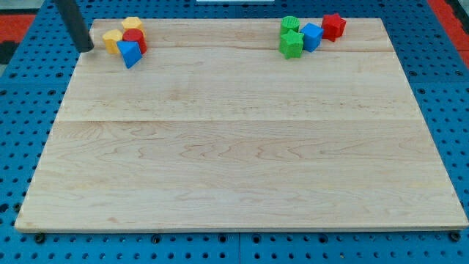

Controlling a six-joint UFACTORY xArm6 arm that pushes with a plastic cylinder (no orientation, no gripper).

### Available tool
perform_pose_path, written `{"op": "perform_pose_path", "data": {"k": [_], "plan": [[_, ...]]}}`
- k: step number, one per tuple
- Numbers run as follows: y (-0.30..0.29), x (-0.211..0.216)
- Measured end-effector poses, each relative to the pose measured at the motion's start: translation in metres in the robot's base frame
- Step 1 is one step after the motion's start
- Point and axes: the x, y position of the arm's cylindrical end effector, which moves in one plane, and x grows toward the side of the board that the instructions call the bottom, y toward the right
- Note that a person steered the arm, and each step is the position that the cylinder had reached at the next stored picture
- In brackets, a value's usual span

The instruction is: Adjust the blue triangle to the bottom of the yellow heart

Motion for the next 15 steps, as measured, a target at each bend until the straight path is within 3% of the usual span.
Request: {"op": "perform_pose_path", "data": {"k": [1,2,5,6,7,8,9,11,13,14,15], "plan": [[0.006,-0.019],[0.053,-0.015],[0.065,0.016],[0.031,0.041],[0.046,0.098],[0.131,0.119],[0.168,0.070],[0.156,-0.002],[0.123,-0.008],[0.150,-0.010],[0.226,-0.012]]}}
